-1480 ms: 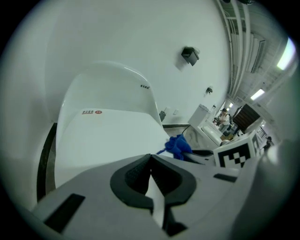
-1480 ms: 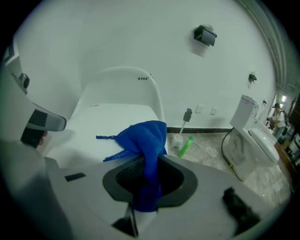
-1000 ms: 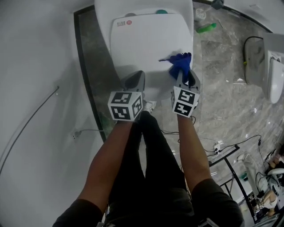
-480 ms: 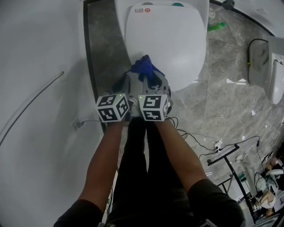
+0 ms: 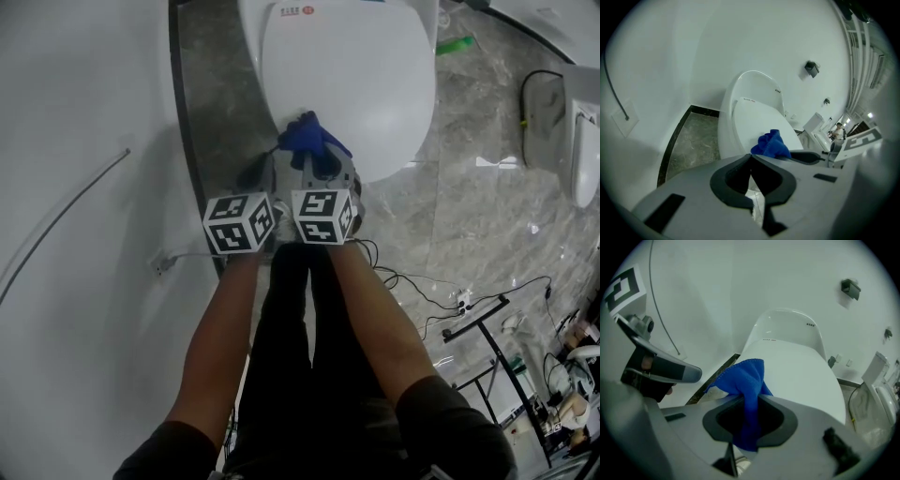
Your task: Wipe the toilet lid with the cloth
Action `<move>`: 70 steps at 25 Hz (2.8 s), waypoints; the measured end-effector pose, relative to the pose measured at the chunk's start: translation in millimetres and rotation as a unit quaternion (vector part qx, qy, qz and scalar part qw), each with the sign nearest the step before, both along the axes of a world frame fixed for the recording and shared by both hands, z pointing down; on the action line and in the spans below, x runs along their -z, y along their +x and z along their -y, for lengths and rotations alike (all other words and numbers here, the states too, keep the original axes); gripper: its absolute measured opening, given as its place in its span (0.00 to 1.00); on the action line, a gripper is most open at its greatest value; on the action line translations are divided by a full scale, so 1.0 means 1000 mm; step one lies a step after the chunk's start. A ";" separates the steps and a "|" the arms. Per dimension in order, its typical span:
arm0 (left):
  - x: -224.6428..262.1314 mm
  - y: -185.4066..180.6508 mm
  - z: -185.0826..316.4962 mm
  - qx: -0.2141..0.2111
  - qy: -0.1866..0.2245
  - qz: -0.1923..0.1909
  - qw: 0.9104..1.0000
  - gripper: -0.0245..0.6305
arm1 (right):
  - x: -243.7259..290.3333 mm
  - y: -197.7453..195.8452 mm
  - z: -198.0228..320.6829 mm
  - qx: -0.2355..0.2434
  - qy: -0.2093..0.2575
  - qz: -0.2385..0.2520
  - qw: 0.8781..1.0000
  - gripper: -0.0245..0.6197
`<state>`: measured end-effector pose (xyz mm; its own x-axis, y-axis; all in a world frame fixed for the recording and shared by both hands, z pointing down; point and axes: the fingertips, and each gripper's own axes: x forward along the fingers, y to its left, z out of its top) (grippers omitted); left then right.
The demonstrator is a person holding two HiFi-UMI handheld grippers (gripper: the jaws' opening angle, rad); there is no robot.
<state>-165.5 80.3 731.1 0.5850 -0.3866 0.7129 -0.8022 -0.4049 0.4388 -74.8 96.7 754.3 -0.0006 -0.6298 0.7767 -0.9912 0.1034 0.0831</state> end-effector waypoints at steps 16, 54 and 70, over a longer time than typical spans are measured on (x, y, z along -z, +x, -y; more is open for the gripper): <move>0.006 0.125 -0.044 -0.126 -0.009 -0.030 0.991 0.05 | 0.004 0.146 -0.049 -0.145 0.025 0.000 0.989 0.14; -0.026 0.008 -0.046 -0.012 -0.035 0.020 0.999 0.05 | 0.000 0.009 -0.054 -0.078 0.008 0.085 0.993 0.14; -0.010 0.092 -0.070 -0.089 -0.011 -0.023 0.996 0.05 | -0.004 0.114 -0.082 -0.147 0.038 0.037 0.988 0.14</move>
